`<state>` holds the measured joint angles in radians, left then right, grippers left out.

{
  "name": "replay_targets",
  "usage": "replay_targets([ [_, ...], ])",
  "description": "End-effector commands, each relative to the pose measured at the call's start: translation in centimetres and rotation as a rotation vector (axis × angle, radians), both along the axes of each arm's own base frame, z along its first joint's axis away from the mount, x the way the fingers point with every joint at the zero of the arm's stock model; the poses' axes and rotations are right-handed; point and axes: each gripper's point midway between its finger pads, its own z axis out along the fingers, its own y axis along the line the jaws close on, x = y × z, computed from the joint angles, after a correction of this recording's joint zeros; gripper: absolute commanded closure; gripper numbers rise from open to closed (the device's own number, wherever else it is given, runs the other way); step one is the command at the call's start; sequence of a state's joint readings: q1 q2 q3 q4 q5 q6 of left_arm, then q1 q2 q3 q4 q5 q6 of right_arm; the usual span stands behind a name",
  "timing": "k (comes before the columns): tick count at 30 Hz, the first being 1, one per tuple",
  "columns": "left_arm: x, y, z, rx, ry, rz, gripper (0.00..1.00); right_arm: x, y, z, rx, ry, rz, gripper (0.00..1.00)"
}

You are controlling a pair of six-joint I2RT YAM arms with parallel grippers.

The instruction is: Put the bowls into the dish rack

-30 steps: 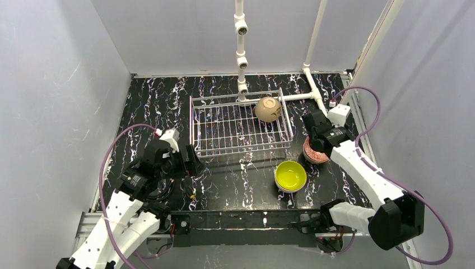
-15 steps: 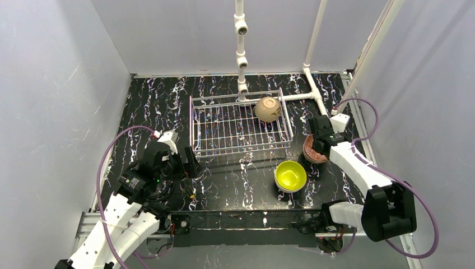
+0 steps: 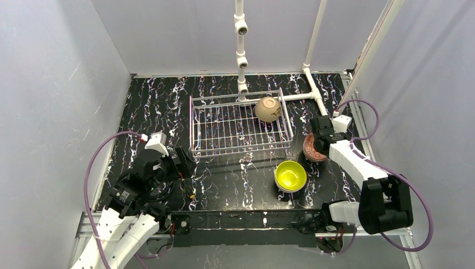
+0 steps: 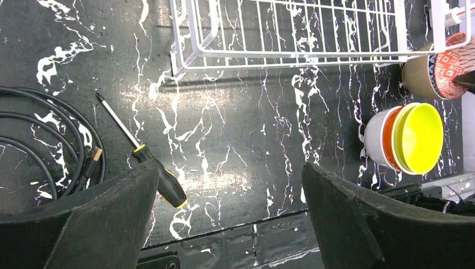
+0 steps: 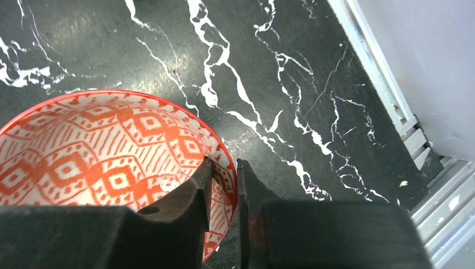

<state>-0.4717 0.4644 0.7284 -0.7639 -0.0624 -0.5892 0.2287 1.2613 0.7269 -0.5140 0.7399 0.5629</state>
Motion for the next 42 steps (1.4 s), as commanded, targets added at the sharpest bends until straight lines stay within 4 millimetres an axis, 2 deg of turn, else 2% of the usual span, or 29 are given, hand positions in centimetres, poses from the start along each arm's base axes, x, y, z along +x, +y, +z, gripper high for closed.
replay_targets([
  [1,0.4,0.6,0.7,-0.001,-0.039,0.042,0.02,0.7,-1.5,1.5,-0.086,-0.009,-0.055,0.81],
  [4,0.6,0.9,1.1,-0.012,-0.074,0.065,0.02,1.2,-0.9,1.6,-0.054,-0.015,-0.043,0.87],
  [8,1.2,2.9,0.9,0.031,-0.093,0.177,0.02,2.4,-0.4,2.4,-0.023,-0.058,-0.049,0.99],
  [11,1.4,3.7,1.1,0.064,-0.092,0.211,0.02,2.9,-0.3,3.1,-0.007,-0.099,-0.07,0.99],
  [15,1.6,3.5,1.6,0.055,-0.092,0.214,0.02,2.6,-0.9,4.6,-0.04,-0.103,-0.081,0.99],
  [19,2.4,3.3,3.0,0.041,-0.104,0.233,0.02,2.5,-1.4,6.7,-0.064,-0.146,-0.082,0.99],
  [24,3.6,4.1,3.8,0.063,-0.117,0.315,0.02,2.9,-0.8,9.8,-0.009,-0.246,-0.067,0.99],
  [31,5.9,2.6,4.9,0.036,-0.159,0.29,0.02,3.6,0.7,13.7,0.093,-0.356,-0.014,0.99],
  [37,6.5,2.3,6.2,0.053,-0.178,0.265,0.02,3.9,3.0,15.7,0.203,-0.39,0.095,0.99],
  [39,6.4,2.3,6.3,0.066,-0.179,0.254,0.02,4.1,4.6,17.6,0.271,-0.44,0.18,0.99],
  [42,6.4,2.4,6.5,0.096,-0.187,0.231,0.02,4.4,6.7,22.1,0.337,-0.549,0.322,0.99],
])
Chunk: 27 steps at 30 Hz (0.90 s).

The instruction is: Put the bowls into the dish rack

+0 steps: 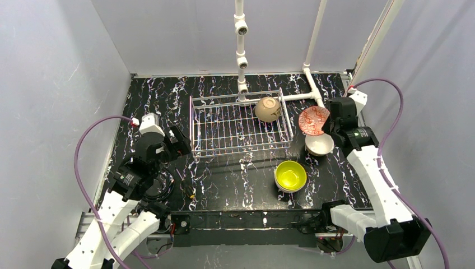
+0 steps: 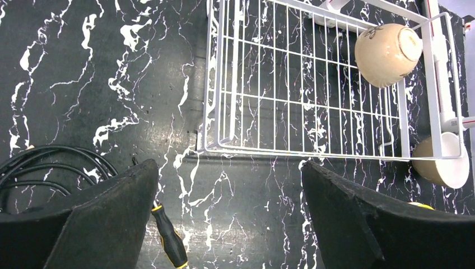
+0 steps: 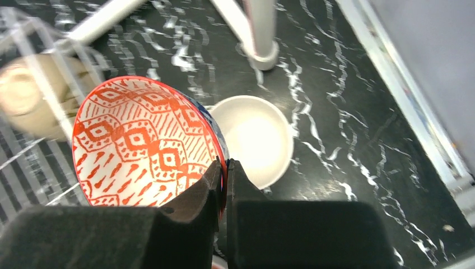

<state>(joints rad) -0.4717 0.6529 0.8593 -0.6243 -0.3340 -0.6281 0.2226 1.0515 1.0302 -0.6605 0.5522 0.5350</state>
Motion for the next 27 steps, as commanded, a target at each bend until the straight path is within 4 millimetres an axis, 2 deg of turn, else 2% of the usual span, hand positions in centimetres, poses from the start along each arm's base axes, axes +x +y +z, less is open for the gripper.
replay_targets([
  [1,0.4,0.4,2.0,0.053,-0.061,-0.022,0.02,1.4,3.8,10.0,0.123,-0.278,0.222,0.99],
  [4,1.4,0.7,2.9,0.112,-0.121,-0.029,0.02,1.4,5.4,12.9,0.163,-0.314,0.309,0.99],
  [8,3.1,0.7,4.6,0.141,-0.184,-0.012,0.02,1.7,9.3,14.3,0.278,-0.348,0.494,0.99],
  [11,4.0,0.4,5.0,0.139,-0.201,-0.009,0.02,1.8,12.4,15.3,0.391,-0.44,0.63,0.99],
  [15,4.7,0.0,4.5,0.145,-0.189,-0.012,0.02,2.3,13.6,14.3,0.491,-0.443,0.623,0.99],
  [18,5.0,-0.1,3.8,0.159,-0.163,-0.011,0.02,2.6,14.7,13.4,0.492,-0.43,0.615,0.99],
  [23,4.6,0.4,3.1,0.169,-0.126,0.011,0.02,3.0,17.7,12.1,0.333,-0.371,0.594,0.99],
  [26,4.1,0.8,2.6,0.161,-0.094,0.039,0.02,2.8,19.0,11.0,0.221,-0.32,0.537,0.99],
  [27,3.9,1.1,2.3,0.155,-0.073,0.063,0.02,3.0,18.8,10.7,0.166,-0.313,0.488,0.99],
])
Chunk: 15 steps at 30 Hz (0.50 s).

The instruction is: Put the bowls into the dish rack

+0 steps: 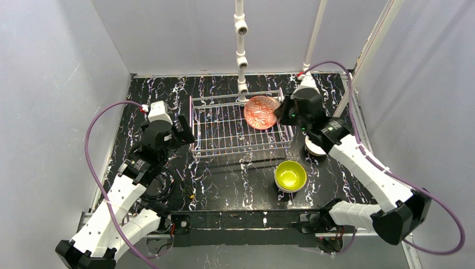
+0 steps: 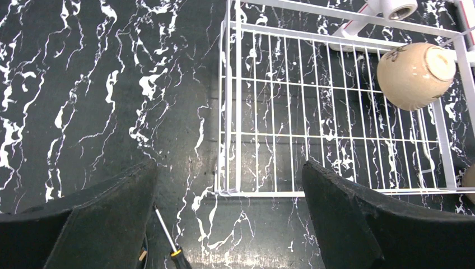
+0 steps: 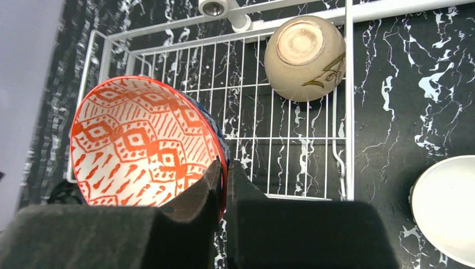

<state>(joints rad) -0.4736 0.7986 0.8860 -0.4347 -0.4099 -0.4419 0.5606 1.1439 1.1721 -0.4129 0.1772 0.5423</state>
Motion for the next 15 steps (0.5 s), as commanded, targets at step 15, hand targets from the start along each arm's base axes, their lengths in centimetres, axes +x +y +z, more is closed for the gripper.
replay_targets([
  [15,-1.9,-0.1,-0.9,-0.083,0.093,0.033,0.02,2.1,1.2,1.0,-0.676,-0.104,-0.413,0.99],
])
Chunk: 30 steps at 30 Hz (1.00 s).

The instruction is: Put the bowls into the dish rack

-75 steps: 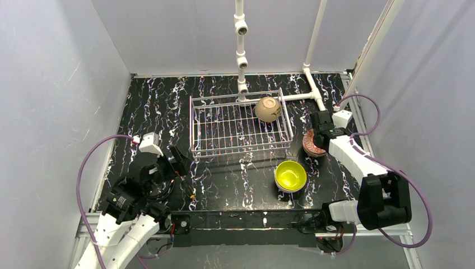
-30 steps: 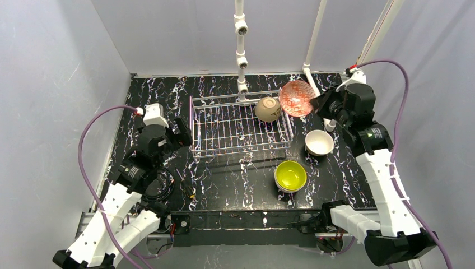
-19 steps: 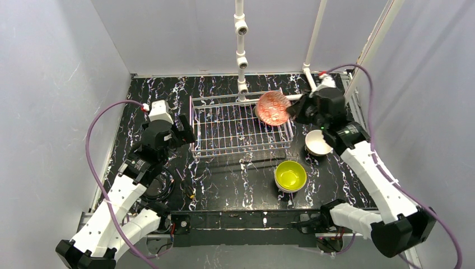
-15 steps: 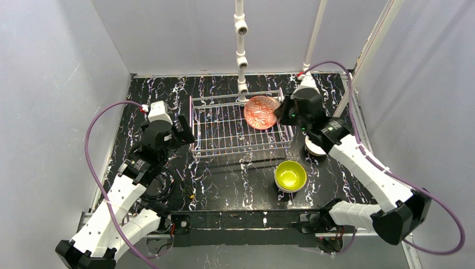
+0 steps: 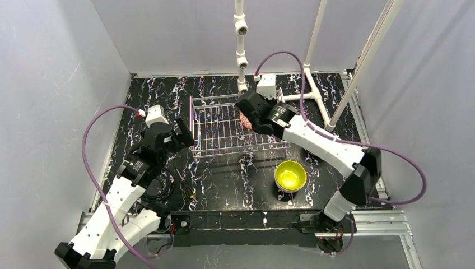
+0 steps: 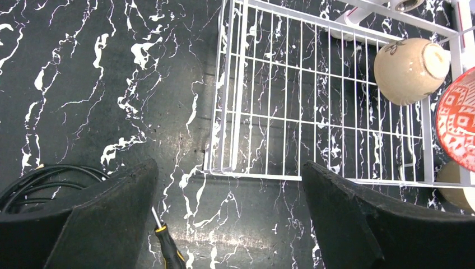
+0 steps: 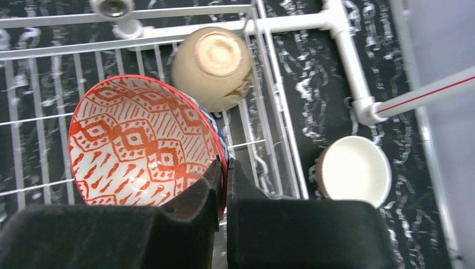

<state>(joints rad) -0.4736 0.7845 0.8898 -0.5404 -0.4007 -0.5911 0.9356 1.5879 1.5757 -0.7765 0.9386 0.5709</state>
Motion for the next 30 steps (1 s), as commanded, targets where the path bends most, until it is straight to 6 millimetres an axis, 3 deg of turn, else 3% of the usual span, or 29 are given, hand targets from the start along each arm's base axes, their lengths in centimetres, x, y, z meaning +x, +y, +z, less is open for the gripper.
replay_targets([
  [1,-0.4,-0.4,1.1,0.021,0.014,-0.052,0.02,0.9,-2.8,3.2,-0.161,-0.098,-0.135,0.99],
  [8,-0.9,0.8,2.4,0.066,-0.026,-0.039,0.02,1.3,-3.7,2.4,-0.449,-0.086,-0.183,0.99],
  [19,-1.3,5.4,3.5,0.199,-0.099,0.141,0.02,2.2,-2.5,-0.6,-0.63,-0.006,-0.15,0.99],
  [30,-1.7,6.1,3.1,0.2,-0.115,0.168,0.02,3.5,-1.8,-3.1,-0.807,0.099,-0.121,0.99],
])
